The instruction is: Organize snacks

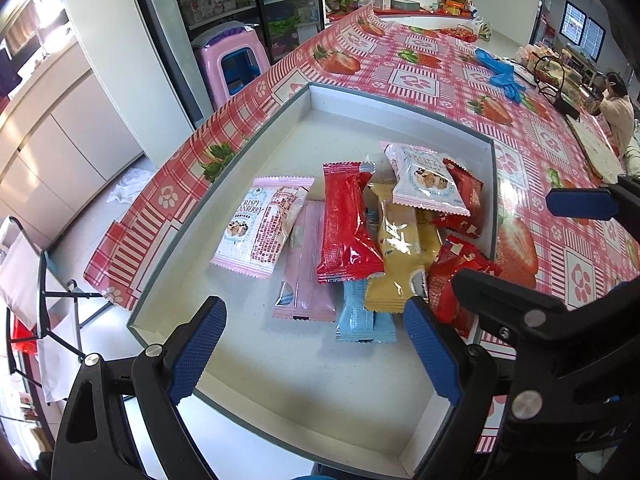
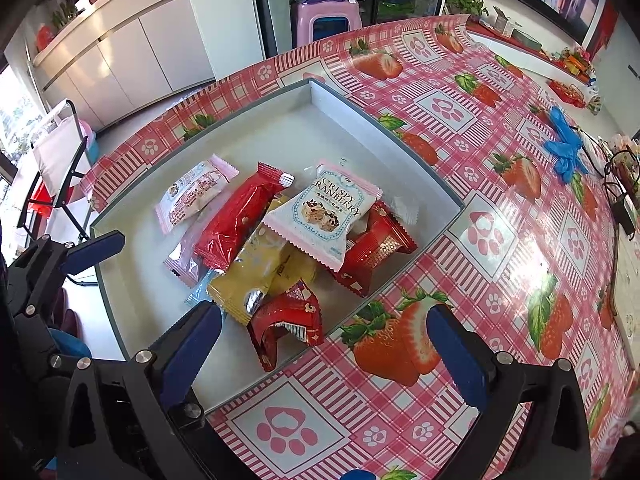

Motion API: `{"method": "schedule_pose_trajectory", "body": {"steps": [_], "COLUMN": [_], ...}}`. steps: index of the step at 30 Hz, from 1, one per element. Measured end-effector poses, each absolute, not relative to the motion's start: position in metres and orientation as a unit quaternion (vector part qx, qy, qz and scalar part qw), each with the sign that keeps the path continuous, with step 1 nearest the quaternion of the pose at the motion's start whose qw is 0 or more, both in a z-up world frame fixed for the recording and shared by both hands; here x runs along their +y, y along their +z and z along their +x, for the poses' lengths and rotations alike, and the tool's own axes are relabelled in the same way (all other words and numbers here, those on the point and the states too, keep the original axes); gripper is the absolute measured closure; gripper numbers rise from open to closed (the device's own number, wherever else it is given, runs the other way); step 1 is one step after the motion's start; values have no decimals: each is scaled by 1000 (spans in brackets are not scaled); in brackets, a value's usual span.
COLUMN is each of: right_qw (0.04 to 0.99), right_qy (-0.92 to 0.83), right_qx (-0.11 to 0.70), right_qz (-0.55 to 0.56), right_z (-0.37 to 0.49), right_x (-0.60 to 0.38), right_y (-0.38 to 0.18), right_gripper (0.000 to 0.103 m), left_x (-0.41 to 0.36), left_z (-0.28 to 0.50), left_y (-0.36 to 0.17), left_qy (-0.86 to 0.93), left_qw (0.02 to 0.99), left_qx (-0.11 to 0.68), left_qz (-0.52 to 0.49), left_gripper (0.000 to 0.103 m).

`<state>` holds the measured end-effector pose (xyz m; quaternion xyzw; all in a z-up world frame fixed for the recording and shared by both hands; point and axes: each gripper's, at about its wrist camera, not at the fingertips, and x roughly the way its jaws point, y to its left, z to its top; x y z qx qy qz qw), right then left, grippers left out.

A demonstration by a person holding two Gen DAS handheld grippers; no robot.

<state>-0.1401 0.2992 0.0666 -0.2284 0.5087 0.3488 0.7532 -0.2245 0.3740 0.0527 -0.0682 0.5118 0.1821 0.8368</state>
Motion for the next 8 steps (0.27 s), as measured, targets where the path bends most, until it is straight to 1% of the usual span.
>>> {"method": "schedule_pose_trajectory", "body": {"steps": [8], "right_qw": [753], "right_qy": [348], "right_qx": [509], "right_qz": [-230], "right_z": [-139], "right_x": [299], "right_y": [66], "right_gripper": [0], "left_x": [370], "left_z": [-226], "left_y": [56], "left_qy": [178], "left_qw": [845], "left_qx": [502], "left_qz": [-56], "left_gripper": [11]}}
